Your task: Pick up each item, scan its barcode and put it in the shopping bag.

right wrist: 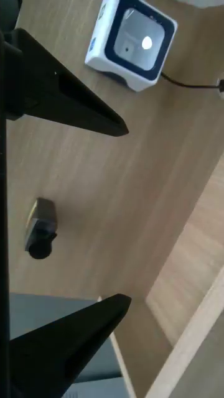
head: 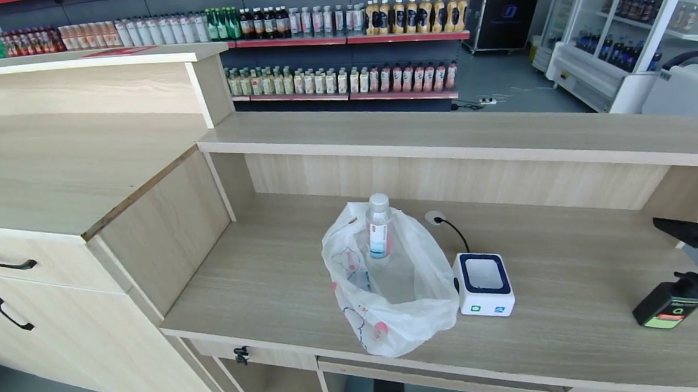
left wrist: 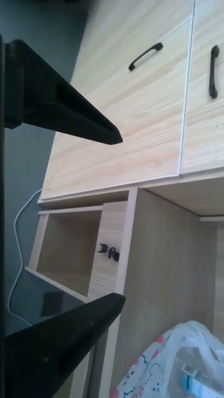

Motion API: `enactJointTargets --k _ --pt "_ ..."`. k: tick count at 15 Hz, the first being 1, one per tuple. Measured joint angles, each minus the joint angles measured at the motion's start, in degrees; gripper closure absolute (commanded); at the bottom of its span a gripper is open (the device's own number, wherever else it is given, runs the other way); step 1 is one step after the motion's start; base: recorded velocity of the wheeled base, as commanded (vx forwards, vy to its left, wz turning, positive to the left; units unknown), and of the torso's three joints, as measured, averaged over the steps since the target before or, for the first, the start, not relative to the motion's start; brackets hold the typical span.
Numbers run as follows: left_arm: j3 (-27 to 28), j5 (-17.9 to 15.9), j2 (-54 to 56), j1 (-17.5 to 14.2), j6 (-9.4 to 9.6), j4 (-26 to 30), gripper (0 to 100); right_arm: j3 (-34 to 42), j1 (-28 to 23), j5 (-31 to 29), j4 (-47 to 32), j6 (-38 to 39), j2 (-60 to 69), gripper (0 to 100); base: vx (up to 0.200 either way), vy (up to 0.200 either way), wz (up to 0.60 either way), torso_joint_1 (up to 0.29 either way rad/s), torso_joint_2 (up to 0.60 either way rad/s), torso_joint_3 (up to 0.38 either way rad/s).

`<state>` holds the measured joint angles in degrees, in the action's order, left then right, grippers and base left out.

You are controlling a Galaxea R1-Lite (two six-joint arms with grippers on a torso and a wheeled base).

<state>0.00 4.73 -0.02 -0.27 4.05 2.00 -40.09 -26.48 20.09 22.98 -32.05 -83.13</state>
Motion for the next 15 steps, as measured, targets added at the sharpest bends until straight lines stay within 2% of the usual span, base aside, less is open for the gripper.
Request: enactJointTargets --k 2,4,6,9,11,13,15 --pt "0.00 0.00 0.00 0.02 0.00 0.00 0 0.05 -5.33 0.13 -3.74 1.16 0.02 0 0.000 0.000 0.00 0.000 0.00 0.000" --pt "0.00 -0.02 0.00 -0.09 0.00 0.00 0 -0.23 -9.09 1.77 -3.66 2.83 -1.60 0 0.000 0.000 0.00 0.000 0.00 0.000" --pt "0.00 0.00 0.00 0.02 -0.02 0.00 0 -0.61 -13.65 11.06 -2.62 2.57 -4.79 0 0.000 0.000 0.00 0.000 0.00 0.000" --pt "0.00 0.00 0.00 -0.04 0.00 0.02 0 -0.78 -21.44 21.78 -4.69 -11.52 -9.29 0 0.000 0.000 0.00 0.000 0.00 0.000" --pt "0.00 0.00 0.00 0.00 -0.02 0.00 0 -1.16 -26.16 26.73 -8.40 -16.01 -11.08 0 0.000 0.000 0.00 0.000 0.00 0.000" --pt "0.00 0.00 0.00 -0.02 0.00 0.00 0 -1.88 -29.67 27.56 -12.78 -15.19 -10.89 0 0.000 0.000 0.00 0.000 0.00 0.000" --pt "0.00 0.00 0.00 0.02 0.00 0.00 0 -2.24 -30.49 27.70 -13.68 -12.78 -9.57 0 0.000 0.000 0.00 0.000 0.00 0.000"
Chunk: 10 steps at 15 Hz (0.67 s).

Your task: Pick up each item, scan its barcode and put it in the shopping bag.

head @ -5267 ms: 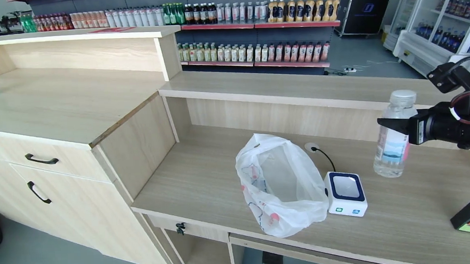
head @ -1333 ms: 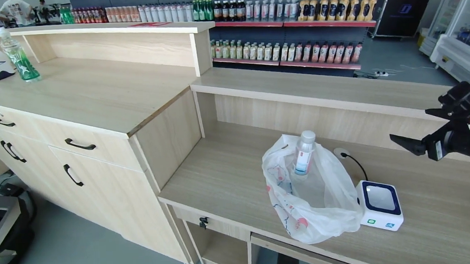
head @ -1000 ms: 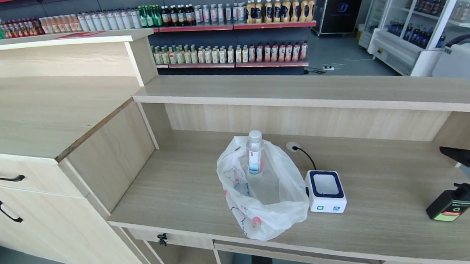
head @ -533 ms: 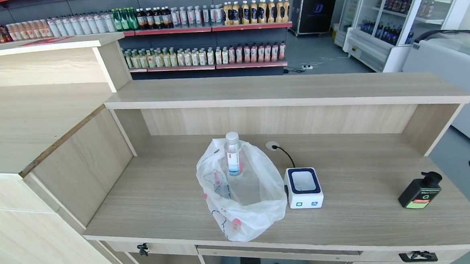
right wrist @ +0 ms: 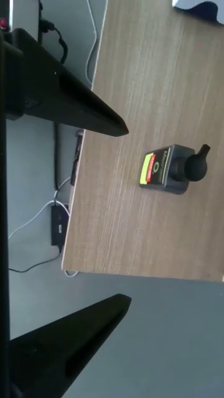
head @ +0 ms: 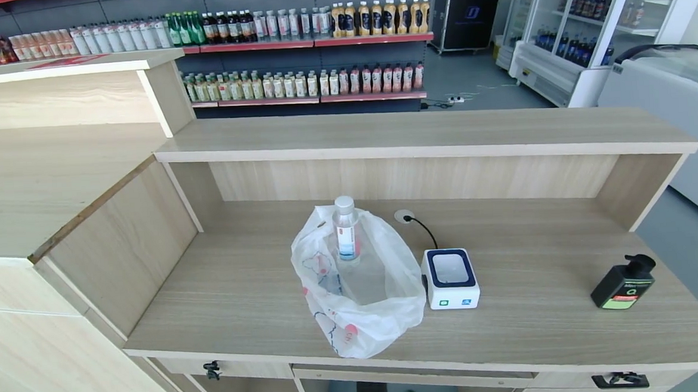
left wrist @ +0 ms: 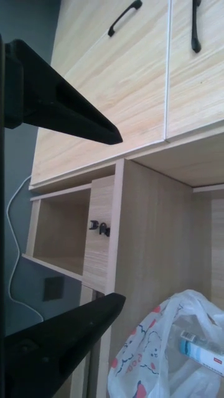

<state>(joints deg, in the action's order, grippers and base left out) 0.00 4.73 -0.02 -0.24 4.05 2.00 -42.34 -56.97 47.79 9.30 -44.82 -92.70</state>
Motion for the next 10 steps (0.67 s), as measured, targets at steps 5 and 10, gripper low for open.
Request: enactJointTargets --k 5,10 --pt "0.00 0.00 0.00 -0.05 0.00 0.02 0 -0.71 -0.33 -0.06 0.22 4.67 0.39 0 0.000 0.000 0.00 0.000 0.00 0.000" --pt "0.00 0.00 0.00 -0.05 -0.02 0.00 0 -3.22 -0.33 0.05 2.02 -0.79 -8.42 0 0.000 0.000 0.00 0.000 0.00 0.000"
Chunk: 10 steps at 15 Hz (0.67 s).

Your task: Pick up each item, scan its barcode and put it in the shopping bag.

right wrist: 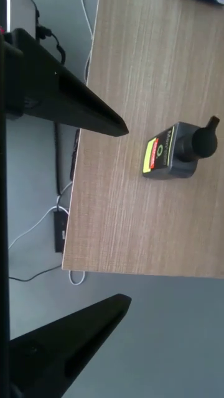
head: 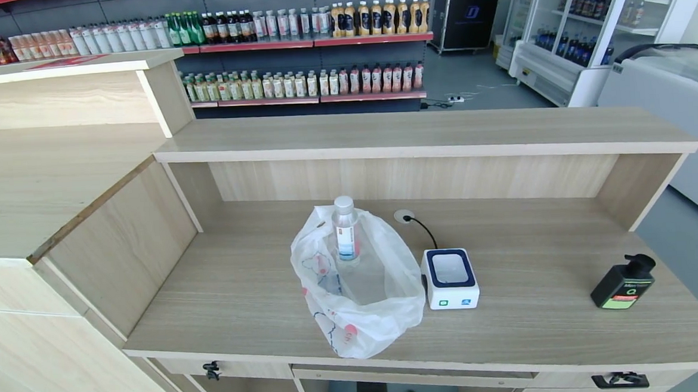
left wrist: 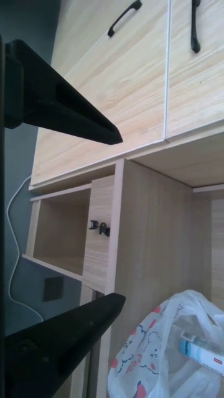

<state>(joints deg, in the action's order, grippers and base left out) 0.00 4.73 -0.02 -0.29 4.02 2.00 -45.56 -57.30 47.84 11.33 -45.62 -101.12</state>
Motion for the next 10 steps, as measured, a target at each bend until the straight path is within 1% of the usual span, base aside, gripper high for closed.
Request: enactJointTargets --k 6,10 --pt "0.00 0.00 0.00 0.00 0.00 0.00 0 -1.62 0.00 0.12 0.33 -0.61 -7.01 0 0.000 0.000 0.00 0.000 0.00 0.000" --pt "0.00 0.00 0.00 0.00 0.00 0.00 0 -4.52 0.00 0.20 2.73 -0.20 -11.67 0 0.000 0.000 0.00 0.000 0.00 0.000"
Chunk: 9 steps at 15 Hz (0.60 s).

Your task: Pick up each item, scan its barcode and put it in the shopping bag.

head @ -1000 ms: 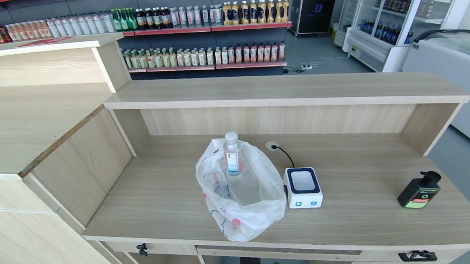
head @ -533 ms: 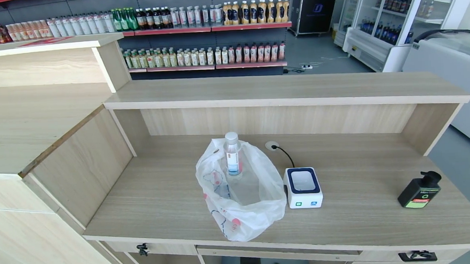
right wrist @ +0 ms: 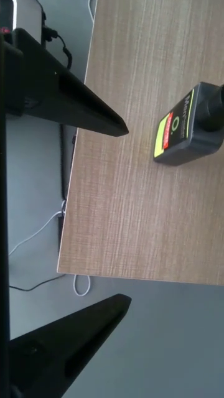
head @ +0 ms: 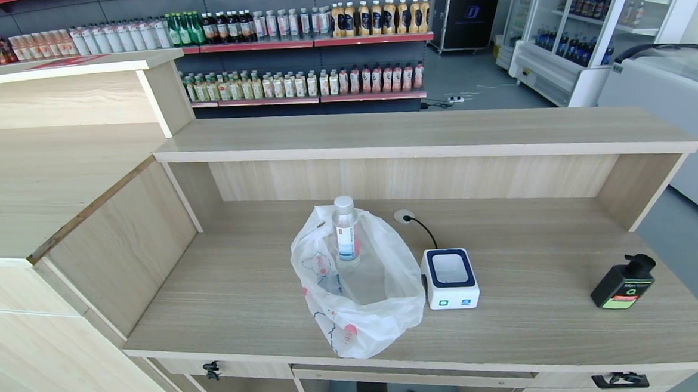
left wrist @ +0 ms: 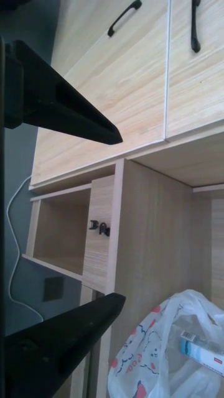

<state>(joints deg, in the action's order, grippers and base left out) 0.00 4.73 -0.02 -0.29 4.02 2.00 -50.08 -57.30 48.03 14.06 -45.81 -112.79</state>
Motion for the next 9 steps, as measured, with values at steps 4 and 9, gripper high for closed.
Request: enactJointTargets --k 4,9 --pt "0.00 0.00 0.00 0.02 0.02 0.00 0 -2.07 0.02 0.38 0.17 0.29 -3.64 0 0.000 0.000 0.00 0.000 0.00 0.000" --pt "0.00 -0.02 0.00 0.05 0.02 0.02 0 -5.53 6.64 0.38 0.23 0.27 -7.33 0 0.000 0.000 0.00 0.000 0.00 0.000"
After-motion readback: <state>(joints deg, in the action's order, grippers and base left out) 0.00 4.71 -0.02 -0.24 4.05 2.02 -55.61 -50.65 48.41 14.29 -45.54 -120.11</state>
